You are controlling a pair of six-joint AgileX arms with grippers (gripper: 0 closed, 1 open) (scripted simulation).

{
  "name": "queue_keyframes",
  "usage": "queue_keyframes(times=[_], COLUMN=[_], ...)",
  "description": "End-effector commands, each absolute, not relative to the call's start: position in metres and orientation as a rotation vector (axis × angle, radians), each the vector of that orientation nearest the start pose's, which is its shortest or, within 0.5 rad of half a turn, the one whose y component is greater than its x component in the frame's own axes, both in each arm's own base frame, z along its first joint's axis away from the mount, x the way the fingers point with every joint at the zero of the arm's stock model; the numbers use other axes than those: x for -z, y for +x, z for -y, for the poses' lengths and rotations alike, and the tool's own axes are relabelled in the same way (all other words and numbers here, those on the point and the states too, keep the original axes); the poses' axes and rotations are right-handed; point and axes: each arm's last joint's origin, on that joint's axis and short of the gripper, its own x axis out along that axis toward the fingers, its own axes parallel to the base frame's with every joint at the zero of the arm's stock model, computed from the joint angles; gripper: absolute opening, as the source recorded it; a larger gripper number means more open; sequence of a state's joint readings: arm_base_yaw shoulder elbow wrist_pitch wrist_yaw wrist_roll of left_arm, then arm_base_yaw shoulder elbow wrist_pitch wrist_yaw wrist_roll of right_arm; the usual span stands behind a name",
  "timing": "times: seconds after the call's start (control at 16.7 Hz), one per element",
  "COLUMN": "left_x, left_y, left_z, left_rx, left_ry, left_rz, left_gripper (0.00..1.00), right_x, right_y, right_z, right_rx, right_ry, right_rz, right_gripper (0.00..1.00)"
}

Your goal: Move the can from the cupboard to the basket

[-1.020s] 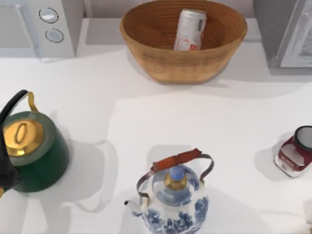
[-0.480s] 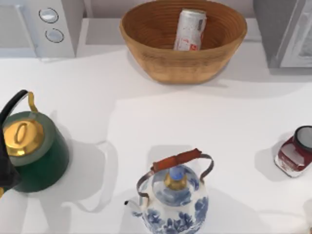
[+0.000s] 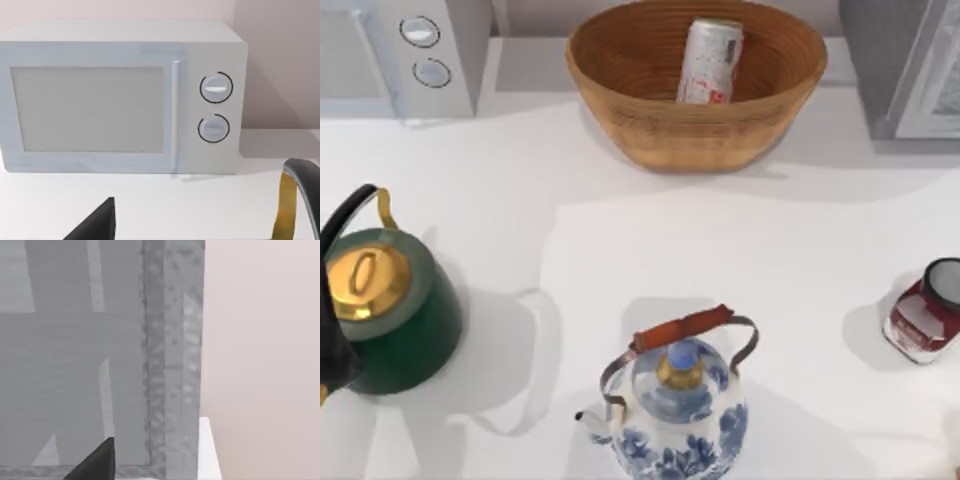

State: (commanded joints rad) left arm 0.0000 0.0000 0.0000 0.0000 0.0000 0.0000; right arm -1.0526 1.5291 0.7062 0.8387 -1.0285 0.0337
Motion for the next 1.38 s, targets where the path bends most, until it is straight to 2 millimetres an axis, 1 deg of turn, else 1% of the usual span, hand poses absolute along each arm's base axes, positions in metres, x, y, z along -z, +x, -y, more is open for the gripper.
queue_keyframes(times=[0.18, 0.36, 0.48, 0.6, 0.72, 0.78, 0.9, 1.02, 1.38], left_x=[-0.16, -0.16, -0.16, -0.16, -0.16, -0.16, -0.16, -0.16, -0.16], left_y=[0.106, 0.106, 0.106, 0.106, 0.106, 0.106, 0.106, 0.106, 0.106], left_z=[0.001, 0.001, 0.001, 0.001, 0.001, 0.001, 0.001, 0.001, 0.001], left_rx=[0.0, 0.0, 0.0, 0.0, 0.0, 0.0, 0.0, 0.0, 0.0], left_ry=[0.0, 0.0, 0.0, 0.0, 0.0, 0.0, 0.0, 0.0, 0.0], left_rz=[0.0, 0.0, 0.0, 0.0, 0.0, 0.0, 0.0, 0.0, 0.0], left_gripper=[1.0, 1.0, 1.0, 1.0, 1.0, 1.0, 1.0, 1.0, 1.0], right_x=[-0.281, -0.349, -0.394, -0.435, -0.469, -0.483, -0.502, -0.51, -0.511], right_y=[0.187, 0.19, 0.186, 0.179, 0.17, 0.165, 0.158, 0.154, 0.156], right_z=[0.272, 0.275, 0.267, 0.251, 0.232, 0.223, 0.208, 0.2, 0.2], right_rx=[0.004, -0.001, -0.004, -0.006, -0.006, -0.006, -0.006, -0.005, 0.0], right_ry=[0.026, 0.039, 0.044, 0.041, 0.032, 0.025, 0.011, 0.002, 0.001], right_rz=[-0.013, -0.021, -0.023, -0.022, -0.017, -0.013, -0.005, 0.0, 0.001], right_gripper=[1.0, 1.0, 1.0, 1.0, 1.0, 1.0, 1.0, 1.0, 1.0])
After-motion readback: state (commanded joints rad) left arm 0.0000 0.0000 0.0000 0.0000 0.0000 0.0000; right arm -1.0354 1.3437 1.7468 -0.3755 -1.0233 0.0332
